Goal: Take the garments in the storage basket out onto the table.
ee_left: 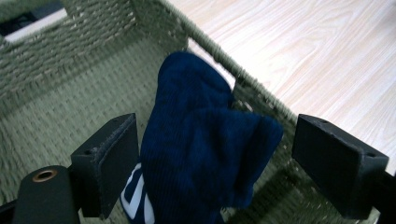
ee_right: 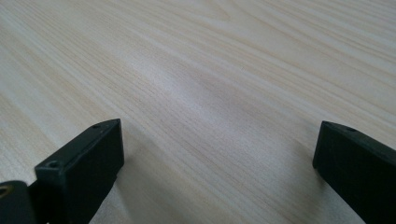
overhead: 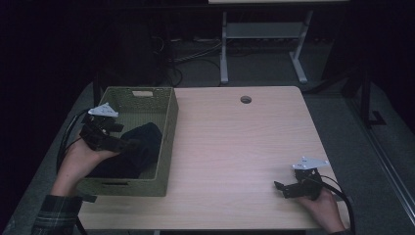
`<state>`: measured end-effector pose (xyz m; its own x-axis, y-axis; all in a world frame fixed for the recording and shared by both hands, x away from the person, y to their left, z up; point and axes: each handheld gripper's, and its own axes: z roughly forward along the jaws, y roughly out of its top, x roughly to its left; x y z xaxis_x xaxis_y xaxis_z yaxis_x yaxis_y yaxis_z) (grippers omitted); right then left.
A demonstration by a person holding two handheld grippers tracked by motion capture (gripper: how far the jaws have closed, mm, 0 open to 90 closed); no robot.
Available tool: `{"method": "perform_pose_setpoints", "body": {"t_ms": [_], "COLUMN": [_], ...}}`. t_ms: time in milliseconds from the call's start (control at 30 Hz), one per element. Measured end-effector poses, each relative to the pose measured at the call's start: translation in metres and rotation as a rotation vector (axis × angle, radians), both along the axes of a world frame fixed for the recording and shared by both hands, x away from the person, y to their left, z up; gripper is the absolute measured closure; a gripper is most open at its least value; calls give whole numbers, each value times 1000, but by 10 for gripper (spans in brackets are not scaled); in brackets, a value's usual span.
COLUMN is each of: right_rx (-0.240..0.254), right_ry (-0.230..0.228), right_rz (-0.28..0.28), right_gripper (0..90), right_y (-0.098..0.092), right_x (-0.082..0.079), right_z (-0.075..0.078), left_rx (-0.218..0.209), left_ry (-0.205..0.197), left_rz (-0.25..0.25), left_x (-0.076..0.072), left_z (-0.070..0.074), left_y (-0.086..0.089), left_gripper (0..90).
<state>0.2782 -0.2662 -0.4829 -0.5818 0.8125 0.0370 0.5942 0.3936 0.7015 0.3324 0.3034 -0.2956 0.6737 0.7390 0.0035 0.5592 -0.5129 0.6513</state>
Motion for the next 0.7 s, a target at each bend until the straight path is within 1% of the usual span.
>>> {"method": "perform_pose_setpoints", "body": {"t_ms": [33,133,200,300,333,367,400,433,467,567,600,633,667,700], "right_rx": [0,0,0,0,0,0,-1,-1,-1,-2,-2,-2,-2,-2], "right_ry": [-1,-1,0,0,0,-1,-1,-1,-1,-2,-2,-1,-1,-2], "right_rz": [1,0,1,1,1,1,-2,-2,-2,0,-1,-1,-1,-1], "right_gripper": [15,15,15,15,15,15,15,15,15,15,15,15,15,15], "right_y": [0,0,0,0,0,0,0,0,0,0,0,0,0,0], "right_x": [0,0,0,0,0,0,0,0,0,0,0,0,0,0], "right_z": [0,0,0,0,0,0,0,0,0,0,0,0,0,0], "left_rx": [4,14,13,16,16,24,26,21,21,26,26,36,36,42], "left_ry": [12,21,22,35,35,45,47,53,53,73,73,85,85,96], "left_rz": [9,17,20,31,31,31,32,39,39,44,44,46,46,47], "left_x": [-1,-2,-2,-2,-2,-1,-1,-1,-1,0,0,1,1,1], "left_z": [-3,-6,-8,-14,-14,-16,-17,-20,-20,-27,-27,-31,-31,-35], "left_y": [3,7,8,12,12,14,14,16,16,18,18,19,19,19], "left_gripper": [143,142,143,142,142,142,142,142,142,142,143,143,145,146]}}
